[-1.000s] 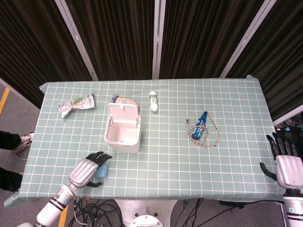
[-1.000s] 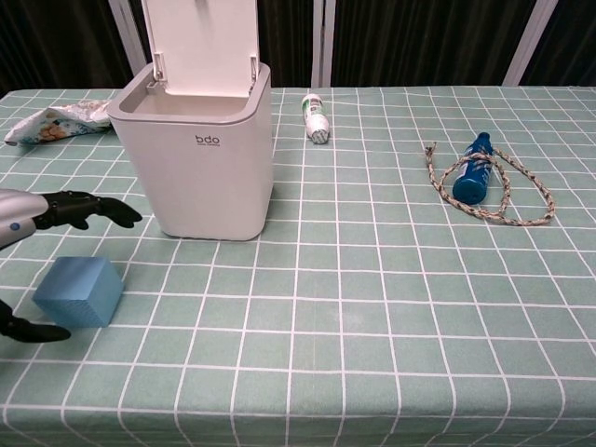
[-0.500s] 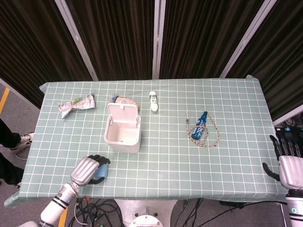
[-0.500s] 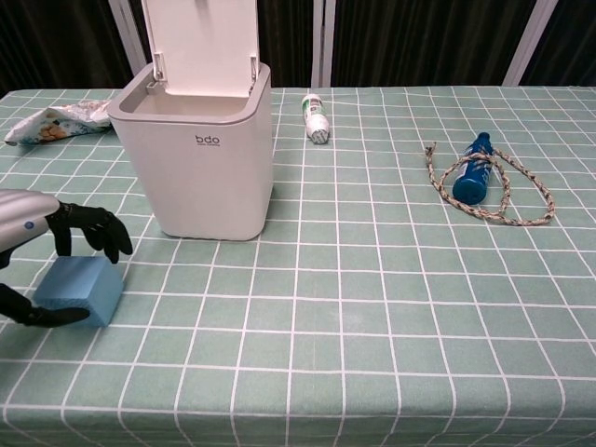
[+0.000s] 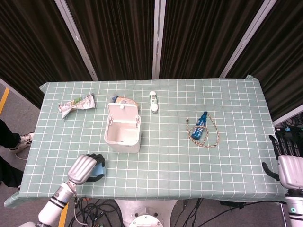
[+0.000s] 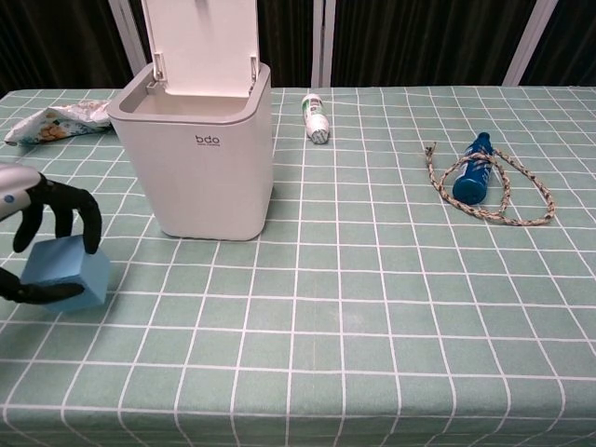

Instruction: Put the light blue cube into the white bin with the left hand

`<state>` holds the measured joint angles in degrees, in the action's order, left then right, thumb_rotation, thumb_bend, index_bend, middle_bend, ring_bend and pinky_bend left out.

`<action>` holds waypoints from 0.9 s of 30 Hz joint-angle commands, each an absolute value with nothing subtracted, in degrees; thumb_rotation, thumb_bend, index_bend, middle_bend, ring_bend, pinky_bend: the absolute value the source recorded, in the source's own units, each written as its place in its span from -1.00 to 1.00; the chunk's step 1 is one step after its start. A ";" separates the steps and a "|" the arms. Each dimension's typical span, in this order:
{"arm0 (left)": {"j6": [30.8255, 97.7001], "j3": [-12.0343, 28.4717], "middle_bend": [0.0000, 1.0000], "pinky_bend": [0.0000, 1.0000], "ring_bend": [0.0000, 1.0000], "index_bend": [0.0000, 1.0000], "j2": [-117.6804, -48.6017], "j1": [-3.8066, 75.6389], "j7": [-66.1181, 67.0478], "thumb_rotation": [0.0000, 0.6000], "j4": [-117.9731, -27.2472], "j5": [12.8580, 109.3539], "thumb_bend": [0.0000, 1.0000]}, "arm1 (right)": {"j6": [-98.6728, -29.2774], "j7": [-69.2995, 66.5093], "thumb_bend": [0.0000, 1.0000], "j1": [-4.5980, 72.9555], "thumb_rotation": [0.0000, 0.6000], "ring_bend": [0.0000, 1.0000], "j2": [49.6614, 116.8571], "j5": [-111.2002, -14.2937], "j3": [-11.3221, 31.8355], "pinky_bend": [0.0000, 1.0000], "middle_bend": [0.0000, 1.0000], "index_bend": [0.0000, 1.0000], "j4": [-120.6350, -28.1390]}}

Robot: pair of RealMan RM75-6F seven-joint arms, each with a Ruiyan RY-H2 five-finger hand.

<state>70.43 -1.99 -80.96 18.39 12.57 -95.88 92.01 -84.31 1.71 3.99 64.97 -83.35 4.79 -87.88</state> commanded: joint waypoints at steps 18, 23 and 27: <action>70.81 13.71 0.10 0.28 0.00 0.03 -65.06 29.10 12.91 1.00 -115.38 88.32 -0.39 | -83.55 3.56 -0.59 4.71 1.00 -1.00 65.61 -82.92 5.07 -1.00 -1.00 -1.00 -88.60; 66.94 16.48 0.10 0.28 0.00 0.02 -69.27 34.12 14.01 1.00 -113.42 84.41 -0.39 | -83.70 2.93 -0.59 4.38 1.00 -1.00 65.42 -82.31 5.18 -1.00 -1.00 -1.00 -88.08; 64.90 17.87 0.07 0.28 -0.02 -0.02 -73.03 37.31 14.57 1.00 -109.89 81.05 -0.40 | -83.42 2.25 -0.59 4.27 1.00 -1.00 65.58 -81.73 5.24 -1.00 -1.00 -1.00 -87.33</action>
